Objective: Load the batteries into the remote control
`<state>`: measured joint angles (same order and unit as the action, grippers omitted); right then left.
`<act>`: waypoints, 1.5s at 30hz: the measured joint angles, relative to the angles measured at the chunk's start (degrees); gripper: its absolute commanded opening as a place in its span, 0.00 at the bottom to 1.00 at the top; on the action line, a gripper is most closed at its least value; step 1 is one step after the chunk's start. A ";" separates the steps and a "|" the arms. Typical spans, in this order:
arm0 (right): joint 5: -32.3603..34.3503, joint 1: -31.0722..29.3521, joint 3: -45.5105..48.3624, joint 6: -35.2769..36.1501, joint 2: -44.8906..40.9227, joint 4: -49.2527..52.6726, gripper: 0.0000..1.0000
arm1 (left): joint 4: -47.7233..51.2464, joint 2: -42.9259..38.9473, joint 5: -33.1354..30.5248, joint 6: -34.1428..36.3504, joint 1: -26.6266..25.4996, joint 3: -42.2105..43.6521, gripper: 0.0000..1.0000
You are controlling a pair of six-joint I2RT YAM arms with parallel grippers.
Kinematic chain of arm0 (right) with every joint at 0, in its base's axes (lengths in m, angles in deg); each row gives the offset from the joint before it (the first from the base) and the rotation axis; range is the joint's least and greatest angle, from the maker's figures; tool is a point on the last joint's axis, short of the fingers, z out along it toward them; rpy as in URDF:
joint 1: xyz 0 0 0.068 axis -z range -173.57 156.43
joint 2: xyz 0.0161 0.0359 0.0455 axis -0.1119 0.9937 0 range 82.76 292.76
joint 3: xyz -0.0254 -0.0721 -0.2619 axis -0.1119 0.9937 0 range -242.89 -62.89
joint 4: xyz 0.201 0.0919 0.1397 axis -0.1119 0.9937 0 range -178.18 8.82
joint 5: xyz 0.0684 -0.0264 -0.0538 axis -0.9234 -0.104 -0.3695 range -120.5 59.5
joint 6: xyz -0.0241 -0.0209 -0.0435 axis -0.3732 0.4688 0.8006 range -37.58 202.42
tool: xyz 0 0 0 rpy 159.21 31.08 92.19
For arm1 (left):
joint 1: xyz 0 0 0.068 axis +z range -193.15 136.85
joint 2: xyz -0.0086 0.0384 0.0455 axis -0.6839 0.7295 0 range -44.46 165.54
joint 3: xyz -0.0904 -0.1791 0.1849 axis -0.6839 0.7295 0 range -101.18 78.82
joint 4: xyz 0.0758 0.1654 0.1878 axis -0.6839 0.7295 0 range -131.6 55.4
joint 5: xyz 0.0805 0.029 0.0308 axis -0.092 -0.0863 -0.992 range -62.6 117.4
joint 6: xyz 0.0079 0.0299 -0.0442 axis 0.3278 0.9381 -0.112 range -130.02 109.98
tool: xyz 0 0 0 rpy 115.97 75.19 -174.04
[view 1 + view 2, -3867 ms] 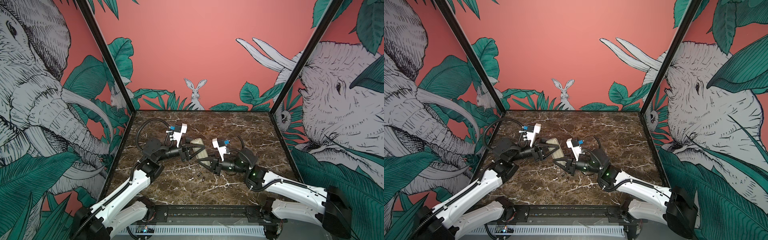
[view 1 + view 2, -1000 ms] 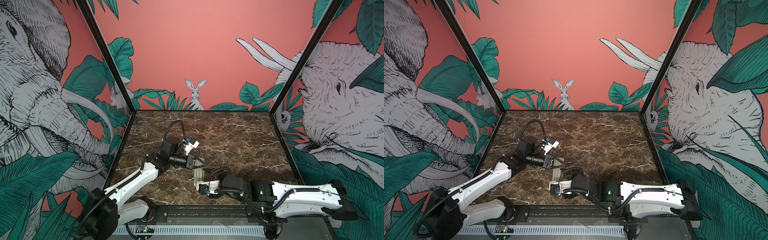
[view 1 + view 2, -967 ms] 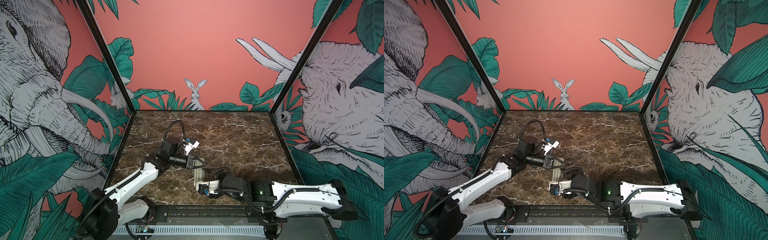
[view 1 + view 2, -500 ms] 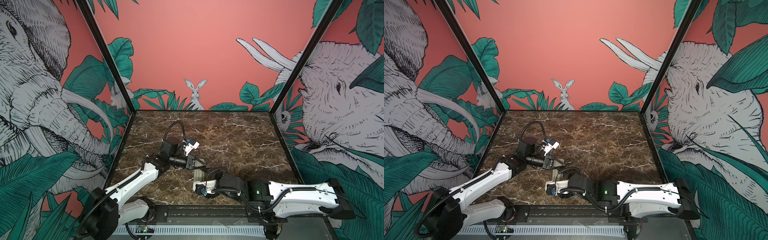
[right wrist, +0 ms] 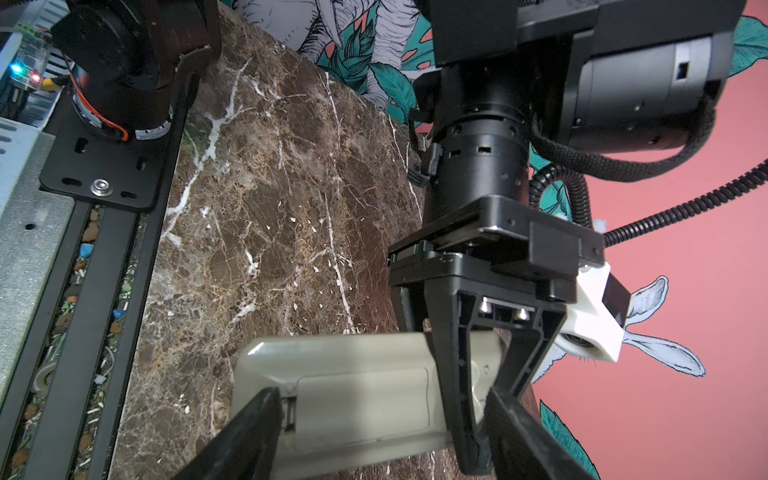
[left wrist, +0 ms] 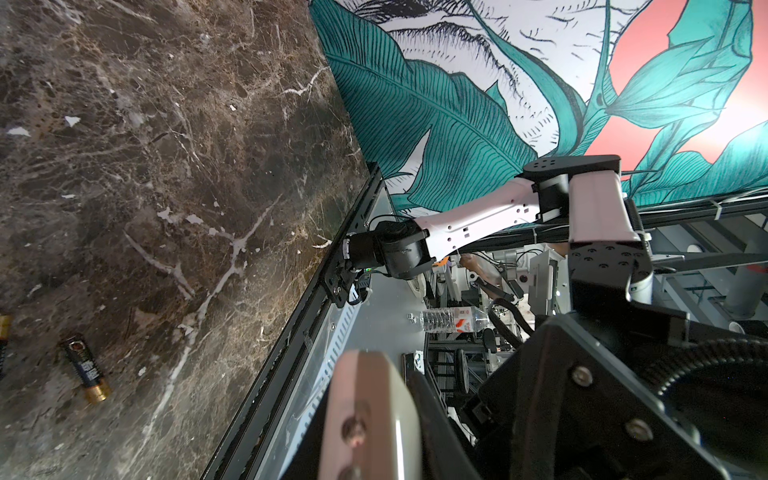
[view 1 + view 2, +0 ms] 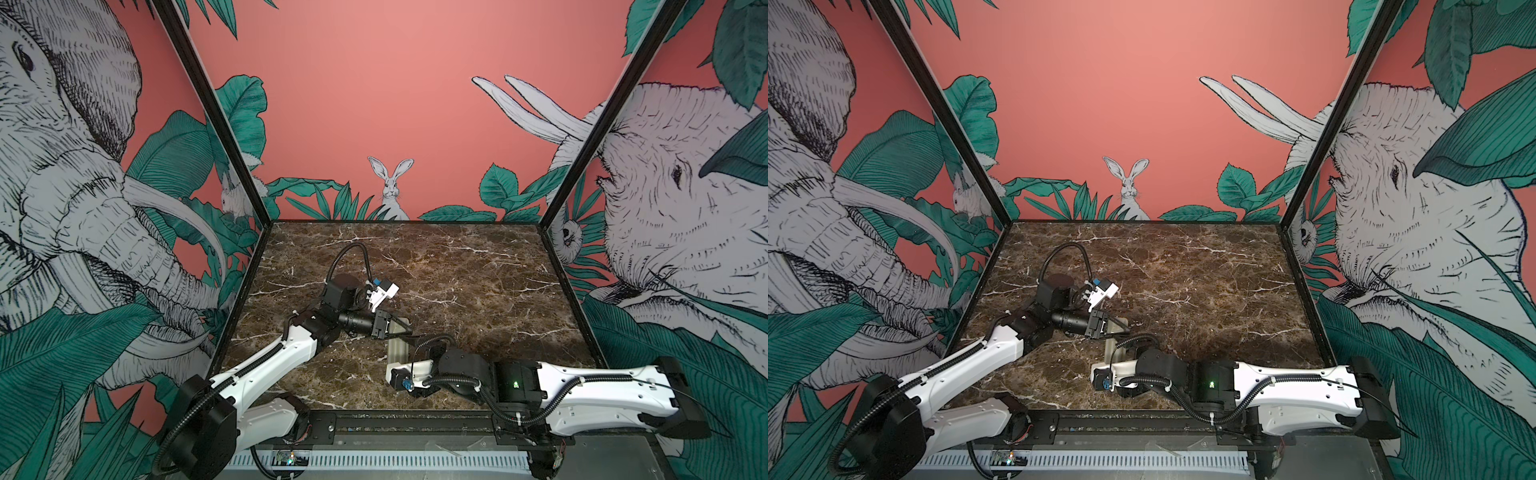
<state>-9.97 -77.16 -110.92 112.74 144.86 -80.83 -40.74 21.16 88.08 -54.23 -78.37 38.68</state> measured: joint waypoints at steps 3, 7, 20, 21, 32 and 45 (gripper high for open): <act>0.09 0.28 -0.59 0.00 0.42 0.63 0.77 | -0.04 0.00 -0.04 -0.02 0.00 0.00 0.00; 0.00 0.63 -0.66 0.00 0.61 0.72 0.77 | -0.17 0.00 -0.17 0.04 0.02 0.00 0.00; -1.22 1.86 -1.49 0.96 1.99 0.87 0.78 | -0.85 0.00 -0.39 0.79 0.39 0.22 0.00; -1.14 1.86 -1.49 1.33 2.25 0.70 0.78 | -0.94 0.00 -0.46 0.92 0.46 0.39 0.00; -0.15 1.84 -1.49 4.79 3.08 -0.04 0.76 | -2.97 0.00 -1.09 0.85 0.68 1.42 0.00; 4.59 3.50 -1.49 6.82 2.60 -5.79 0.76 | -3.69 0.02 1.38 -0.28 0.00 1.77 0.00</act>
<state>-5.38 -73.67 -112.41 119.56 147.46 -86.62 -44.44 21.19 89.46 -54.51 -78.37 40.45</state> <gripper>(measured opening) 0.754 0.247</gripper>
